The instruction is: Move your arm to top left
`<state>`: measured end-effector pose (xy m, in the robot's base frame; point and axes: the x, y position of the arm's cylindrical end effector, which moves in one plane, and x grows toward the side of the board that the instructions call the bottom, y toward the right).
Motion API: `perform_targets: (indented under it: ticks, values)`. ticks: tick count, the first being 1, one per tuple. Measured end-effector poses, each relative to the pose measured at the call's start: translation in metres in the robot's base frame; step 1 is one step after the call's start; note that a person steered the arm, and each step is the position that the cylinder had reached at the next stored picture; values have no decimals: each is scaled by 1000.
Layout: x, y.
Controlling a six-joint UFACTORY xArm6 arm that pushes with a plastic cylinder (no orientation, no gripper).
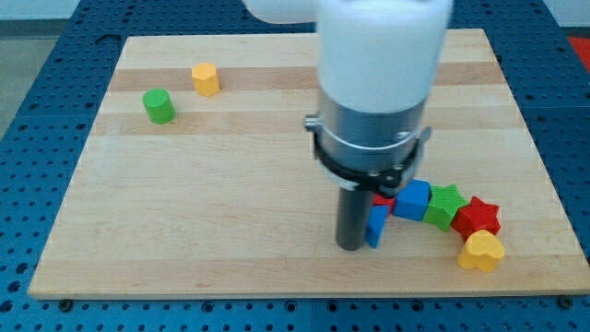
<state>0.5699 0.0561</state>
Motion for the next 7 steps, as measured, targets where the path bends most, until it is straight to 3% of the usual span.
perform_targets:
  ticks: [2, 4, 5, 7]
  values:
    - [0, 21]
    - [0, -112]
    - [-21, -119]
    - [-103, -110]
